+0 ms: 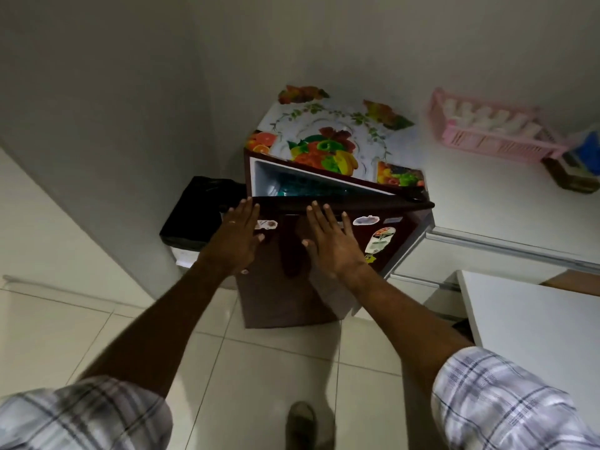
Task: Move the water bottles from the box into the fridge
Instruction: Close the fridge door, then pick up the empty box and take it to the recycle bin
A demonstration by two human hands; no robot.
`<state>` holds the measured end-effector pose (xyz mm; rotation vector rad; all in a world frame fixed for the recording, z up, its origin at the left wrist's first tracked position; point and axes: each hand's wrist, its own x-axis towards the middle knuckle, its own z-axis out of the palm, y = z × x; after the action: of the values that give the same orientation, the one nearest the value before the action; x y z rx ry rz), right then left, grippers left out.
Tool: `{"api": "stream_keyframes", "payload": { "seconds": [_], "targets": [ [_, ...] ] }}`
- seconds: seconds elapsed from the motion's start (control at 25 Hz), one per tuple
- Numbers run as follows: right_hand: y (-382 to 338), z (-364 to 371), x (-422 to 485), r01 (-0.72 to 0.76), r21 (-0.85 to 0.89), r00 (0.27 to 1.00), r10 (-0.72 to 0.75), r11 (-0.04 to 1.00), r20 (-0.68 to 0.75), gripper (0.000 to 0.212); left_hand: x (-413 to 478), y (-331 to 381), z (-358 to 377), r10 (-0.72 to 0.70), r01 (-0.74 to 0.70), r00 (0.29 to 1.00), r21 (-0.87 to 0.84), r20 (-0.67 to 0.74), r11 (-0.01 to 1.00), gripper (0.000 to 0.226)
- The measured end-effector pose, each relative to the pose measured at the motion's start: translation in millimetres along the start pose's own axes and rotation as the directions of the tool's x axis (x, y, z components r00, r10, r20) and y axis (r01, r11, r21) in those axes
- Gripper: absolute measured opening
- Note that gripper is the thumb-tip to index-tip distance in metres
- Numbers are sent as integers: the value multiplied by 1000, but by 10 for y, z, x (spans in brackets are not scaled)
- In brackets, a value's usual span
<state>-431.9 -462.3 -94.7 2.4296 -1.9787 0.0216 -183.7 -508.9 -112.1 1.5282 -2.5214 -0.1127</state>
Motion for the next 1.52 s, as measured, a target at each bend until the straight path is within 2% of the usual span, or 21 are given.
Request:
{"api": "stream_keyframes", "payload": {
  "seconds": [0.2, 0.4, 0.68, 0.84, 0.96, 1.08, 1.2, 1.36, 1.52],
  "targets": [
    [188, 255, 452, 37, -71, 985, -48, 997, -164, 71, 666, -288, 26, -12, 10, 1000, -49, -25, 999, 63],
    [263, 385, 797, 32, -83, 977, -49, 996, -206, 69, 1140, -416, 59, -27, 26, 1000, -75, -13, 997, 68],
    [337, 491, 1097, -6, -85, 983, -10, 996, -183, 72, 1556, -532, 83, -42, 41, 999, -138, -9, 990, 63],
    [302, 523, 1119, -49, -131, 981, 23, 990, -190, 75, 1532, -558, 145, -4, 3, 1000, -57, -23, 998, 65],
    [245, 515, 1103, -71, -127, 979, 45, 989, -199, 77, 1500, -515, 159, -13, 12, 1000, 64, 16, 998, 80],
    [174, 472, 1087, -96, -51, 974, 84, 994, -209, 77, 1328, -417, 241, -102, 101, 995, 86, 11, 991, 84],
    [76, 463, 1043, -102, 2, 972, 100, 995, -212, 79, 824, -331, 479, -239, 239, 971, -7, -15, 971, 78],
    [-314, 661, 761, 63, 45, 985, -55, 997, -163, 77, -128, -312, 791, -480, 480, 875, 16, 62, 877, 75],
    [-963, 938, 267, 217, 75, 976, -213, 973, -52, 72, -1197, -188, 969, -618, 625, 776, -22, 122, 780, 74]
  ]
}}
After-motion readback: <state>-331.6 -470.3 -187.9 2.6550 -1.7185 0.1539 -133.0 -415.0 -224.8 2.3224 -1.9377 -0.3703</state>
